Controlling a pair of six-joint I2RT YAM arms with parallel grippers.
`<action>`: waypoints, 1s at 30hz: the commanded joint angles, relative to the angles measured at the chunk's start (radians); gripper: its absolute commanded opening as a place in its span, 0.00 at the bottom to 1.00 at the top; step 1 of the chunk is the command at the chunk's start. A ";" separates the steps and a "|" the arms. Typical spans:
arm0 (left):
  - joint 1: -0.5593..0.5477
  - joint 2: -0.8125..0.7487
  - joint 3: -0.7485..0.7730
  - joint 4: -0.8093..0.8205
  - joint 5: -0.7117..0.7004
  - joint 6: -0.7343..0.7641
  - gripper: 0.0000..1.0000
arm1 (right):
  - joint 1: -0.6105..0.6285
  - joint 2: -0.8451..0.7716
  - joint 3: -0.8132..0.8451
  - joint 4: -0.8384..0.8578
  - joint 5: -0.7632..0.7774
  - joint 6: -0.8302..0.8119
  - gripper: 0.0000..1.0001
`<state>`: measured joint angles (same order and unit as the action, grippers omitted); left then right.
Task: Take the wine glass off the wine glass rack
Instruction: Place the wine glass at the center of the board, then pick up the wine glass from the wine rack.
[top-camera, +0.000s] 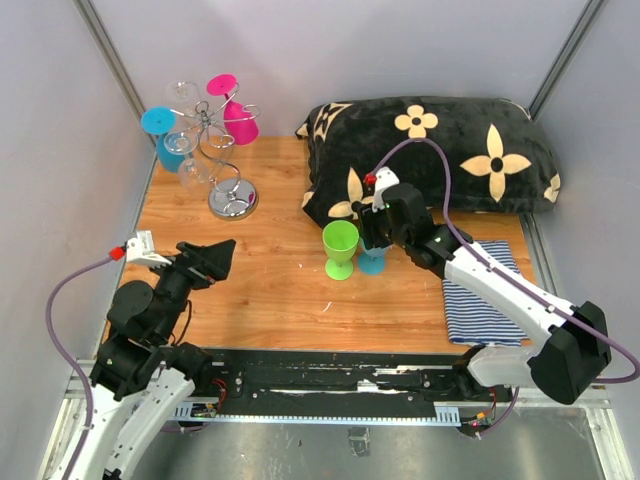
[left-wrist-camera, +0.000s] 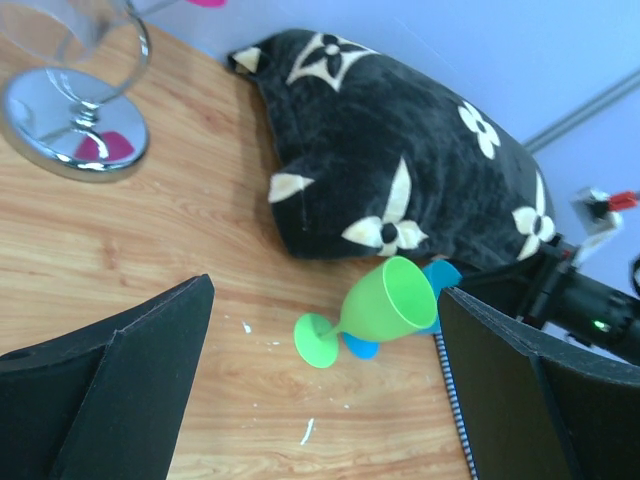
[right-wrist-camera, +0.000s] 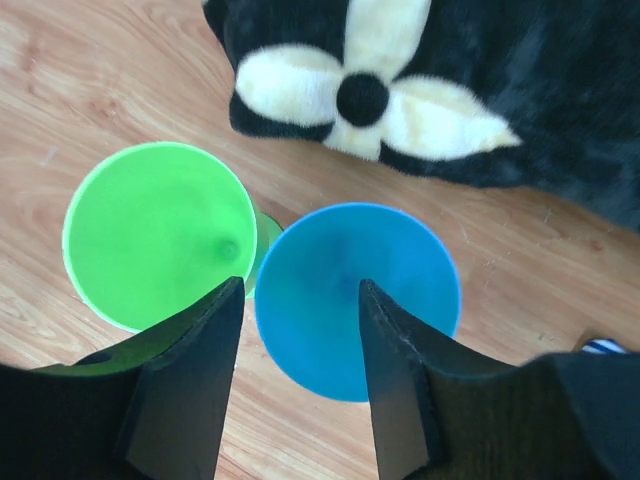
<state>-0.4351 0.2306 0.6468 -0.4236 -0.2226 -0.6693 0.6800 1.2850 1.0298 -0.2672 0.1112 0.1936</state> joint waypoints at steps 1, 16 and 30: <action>0.001 0.081 0.127 -0.087 -0.122 0.076 1.00 | -0.011 -0.067 0.077 -0.055 0.006 -0.038 0.52; 0.001 0.523 0.518 -0.180 -0.135 0.252 1.00 | -0.011 -0.334 0.006 -0.026 0.111 0.040 0.76; 0.351 0.826 0.850 -0.098 0.388 0.253 1.00 | -0.011 -0.429 -0.016 -0.055 0.063 0.086 0.93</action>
<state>-0.1909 1.0431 1.4830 -0.5900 -0.0429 -0.3862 0.6800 0.8860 1.0218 -0.3199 0.1799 0.2626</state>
